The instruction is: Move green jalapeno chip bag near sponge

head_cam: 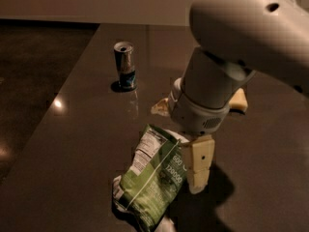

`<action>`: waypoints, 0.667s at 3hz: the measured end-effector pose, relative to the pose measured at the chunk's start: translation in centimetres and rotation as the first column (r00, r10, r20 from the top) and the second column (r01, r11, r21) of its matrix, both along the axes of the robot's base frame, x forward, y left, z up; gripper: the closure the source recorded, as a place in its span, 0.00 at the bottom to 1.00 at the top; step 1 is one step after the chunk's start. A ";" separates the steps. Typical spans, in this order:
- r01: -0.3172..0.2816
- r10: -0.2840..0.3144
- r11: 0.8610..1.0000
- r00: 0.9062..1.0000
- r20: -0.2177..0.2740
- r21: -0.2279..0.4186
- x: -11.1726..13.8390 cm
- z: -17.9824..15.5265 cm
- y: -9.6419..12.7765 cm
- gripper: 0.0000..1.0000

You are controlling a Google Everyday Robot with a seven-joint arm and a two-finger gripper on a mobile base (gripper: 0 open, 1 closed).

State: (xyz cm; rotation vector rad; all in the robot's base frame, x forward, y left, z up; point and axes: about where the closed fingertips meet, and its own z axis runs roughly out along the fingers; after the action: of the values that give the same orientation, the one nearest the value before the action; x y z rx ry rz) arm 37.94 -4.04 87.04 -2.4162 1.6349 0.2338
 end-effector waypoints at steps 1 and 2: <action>-0.084 0.084 0.996 0.996 -0.016 -0.003 -1.8 -1.5 2.8 0.02; -0.128 0.128 0.992 0.992 -0.021 -0.005 -2.5 -2.2 4.3 0.10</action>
Offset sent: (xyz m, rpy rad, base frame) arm -0.0320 0.0591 -0.0335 -0.0079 0.0404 0.1788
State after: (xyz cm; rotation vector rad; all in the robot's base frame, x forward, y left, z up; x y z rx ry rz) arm 35.43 0.28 84.88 -2.5346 1.4924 0.2756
